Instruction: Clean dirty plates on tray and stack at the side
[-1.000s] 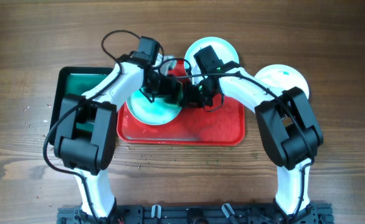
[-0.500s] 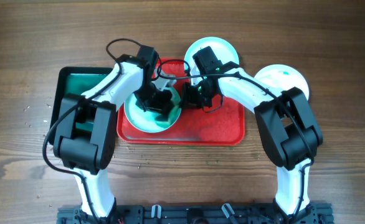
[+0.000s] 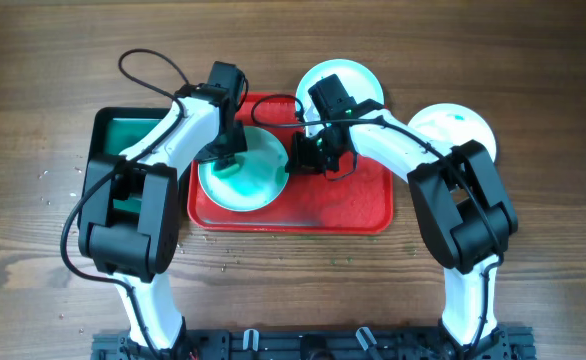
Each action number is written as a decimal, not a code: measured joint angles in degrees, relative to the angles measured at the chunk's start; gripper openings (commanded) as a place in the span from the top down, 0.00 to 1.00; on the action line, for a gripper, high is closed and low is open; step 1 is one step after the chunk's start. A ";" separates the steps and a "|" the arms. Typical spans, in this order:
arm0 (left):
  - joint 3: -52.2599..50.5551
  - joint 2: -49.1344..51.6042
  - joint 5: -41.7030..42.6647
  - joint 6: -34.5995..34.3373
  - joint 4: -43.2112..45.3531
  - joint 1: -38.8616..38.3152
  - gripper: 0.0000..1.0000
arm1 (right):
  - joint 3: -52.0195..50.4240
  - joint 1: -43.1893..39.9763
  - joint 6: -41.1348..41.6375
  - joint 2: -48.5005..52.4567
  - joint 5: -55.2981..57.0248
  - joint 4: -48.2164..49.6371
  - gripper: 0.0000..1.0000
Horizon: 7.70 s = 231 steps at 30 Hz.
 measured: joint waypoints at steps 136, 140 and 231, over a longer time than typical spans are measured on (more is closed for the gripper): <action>14.05 -0.15 18.05 8.41 -10.34 8.92 0.96 | -20.35 -43.04 3.19 -40.30 39.21 -8.63 0.96; 14.05 -0.15 18.05 8.41 -10.12 8.92 0.96 | -24.02 -43.04 3.78 -37.64 39.17 -2.64 0.96; 14.05 -0.15 18.05 8.39 -9.27 8.92 0.96 | 8.33 -8.79 -44.72 0.57 20.15 -11.45 0.96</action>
